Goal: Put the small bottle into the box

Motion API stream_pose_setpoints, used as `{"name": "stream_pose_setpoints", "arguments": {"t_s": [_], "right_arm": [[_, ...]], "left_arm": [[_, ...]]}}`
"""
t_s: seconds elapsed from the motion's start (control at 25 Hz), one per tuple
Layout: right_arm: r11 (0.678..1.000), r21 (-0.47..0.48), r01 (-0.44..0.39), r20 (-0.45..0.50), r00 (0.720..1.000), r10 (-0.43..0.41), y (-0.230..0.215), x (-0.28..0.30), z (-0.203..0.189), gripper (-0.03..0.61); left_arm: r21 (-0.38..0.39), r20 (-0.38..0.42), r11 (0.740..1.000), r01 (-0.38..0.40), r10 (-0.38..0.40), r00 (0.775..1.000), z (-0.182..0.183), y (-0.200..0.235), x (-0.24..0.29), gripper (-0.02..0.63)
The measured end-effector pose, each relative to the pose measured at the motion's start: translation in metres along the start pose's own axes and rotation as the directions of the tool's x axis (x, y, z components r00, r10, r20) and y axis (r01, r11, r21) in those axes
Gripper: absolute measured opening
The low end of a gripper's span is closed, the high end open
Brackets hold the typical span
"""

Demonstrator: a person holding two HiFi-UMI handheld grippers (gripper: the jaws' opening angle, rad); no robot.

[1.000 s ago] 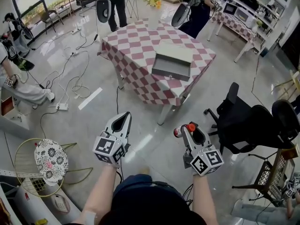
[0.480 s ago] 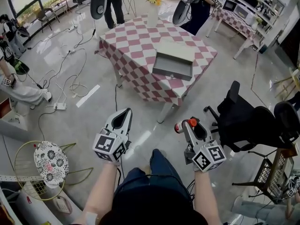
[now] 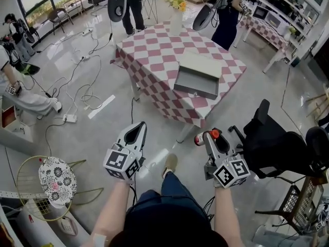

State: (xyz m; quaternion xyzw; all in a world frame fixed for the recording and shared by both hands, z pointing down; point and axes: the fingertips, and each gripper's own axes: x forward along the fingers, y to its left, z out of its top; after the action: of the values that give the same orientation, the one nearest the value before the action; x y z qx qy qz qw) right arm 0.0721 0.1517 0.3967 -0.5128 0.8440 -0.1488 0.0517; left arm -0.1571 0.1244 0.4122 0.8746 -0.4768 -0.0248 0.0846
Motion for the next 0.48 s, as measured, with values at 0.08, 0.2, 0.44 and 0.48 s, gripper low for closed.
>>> {"name": "stream_pose_setpoints", "arguments": {"t_s": [0.08, 0.2, 0.44, 0.48], "right_arm": [[1.0, -0.008, -0.011, -0.009, 1.0, 0.011, -0.004, 0.012, 0.001, 0.16], [0.999, -0.017, -0.028, -0.023, 0.999, 0.028, -0.012, 0.031, 0.002, 0.16], [0.999, -0.014, -0.038, -0.053, 0.998, 0.037, -0.038, 0.065, 0.001, 0.16], [0.999, -0.011, -0.04, -0.055, 0.998, 0.039, -0.041, 0.071, 0.001, 0.16]], "left_arm": [[0.003, 0.0, 1.0, -0.001, 0.001, 1.0, 0.001, 0.007, 0.011, 0.0], [-0.002, 0.0, 1.0, -0.002, 0.002, 1.0, 0.0, 0.015, 0.033, 0.0], [-0.013, -0.029, 0.999, 0.029, -0.03, 0.999, -0.007, 0.017, 0.077, 0.0], [-0.014, -0.028, 0.999, 0.03, -0.031, 0.999, -0.006, 0.02, 0.085, 0.0]]}}
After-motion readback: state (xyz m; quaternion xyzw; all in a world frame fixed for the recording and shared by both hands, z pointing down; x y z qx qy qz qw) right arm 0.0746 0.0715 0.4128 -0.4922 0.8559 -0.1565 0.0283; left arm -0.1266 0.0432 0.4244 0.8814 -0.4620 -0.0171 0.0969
